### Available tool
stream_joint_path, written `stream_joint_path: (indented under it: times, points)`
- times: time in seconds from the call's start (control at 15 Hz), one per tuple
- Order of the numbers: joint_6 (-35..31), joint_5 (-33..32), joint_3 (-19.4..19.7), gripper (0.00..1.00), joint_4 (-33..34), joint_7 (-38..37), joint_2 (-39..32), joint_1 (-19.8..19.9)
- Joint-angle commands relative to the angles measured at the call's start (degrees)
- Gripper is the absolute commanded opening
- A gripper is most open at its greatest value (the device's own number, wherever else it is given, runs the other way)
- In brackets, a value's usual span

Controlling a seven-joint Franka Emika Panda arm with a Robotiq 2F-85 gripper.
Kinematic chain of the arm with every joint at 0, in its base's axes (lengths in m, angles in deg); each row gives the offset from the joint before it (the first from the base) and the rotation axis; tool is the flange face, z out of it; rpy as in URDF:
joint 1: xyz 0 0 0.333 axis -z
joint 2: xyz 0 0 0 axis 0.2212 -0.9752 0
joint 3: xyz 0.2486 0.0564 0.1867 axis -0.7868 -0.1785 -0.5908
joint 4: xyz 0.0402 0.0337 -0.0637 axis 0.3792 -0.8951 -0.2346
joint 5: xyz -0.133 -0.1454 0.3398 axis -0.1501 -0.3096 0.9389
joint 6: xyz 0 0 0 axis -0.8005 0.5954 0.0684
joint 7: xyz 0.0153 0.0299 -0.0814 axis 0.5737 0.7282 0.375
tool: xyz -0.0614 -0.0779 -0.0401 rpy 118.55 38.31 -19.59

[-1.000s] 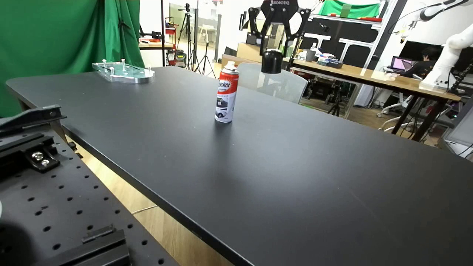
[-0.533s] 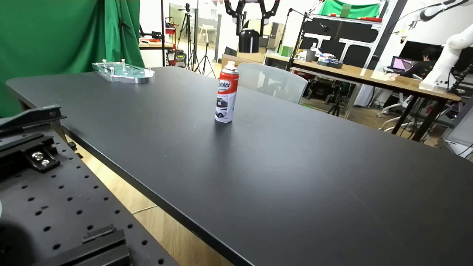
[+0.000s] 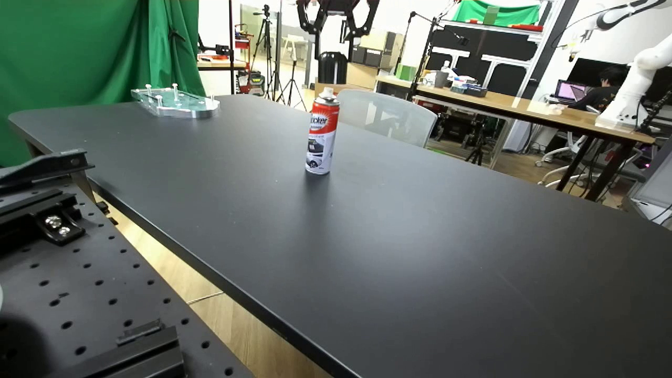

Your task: Put the black lid on top of the spray can

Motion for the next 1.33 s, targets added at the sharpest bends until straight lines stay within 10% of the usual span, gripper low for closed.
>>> stream_joint_path:
  times: [0.0, 1.27]
  points:
    - [1.14, -0.41, -0.26, 0.31, 0.63, -0.67, -1.09, -0.17]
    - [-7.76, 4.37, -0.54, 0.31, -2.09, 6.73, -1.54, 0.83]
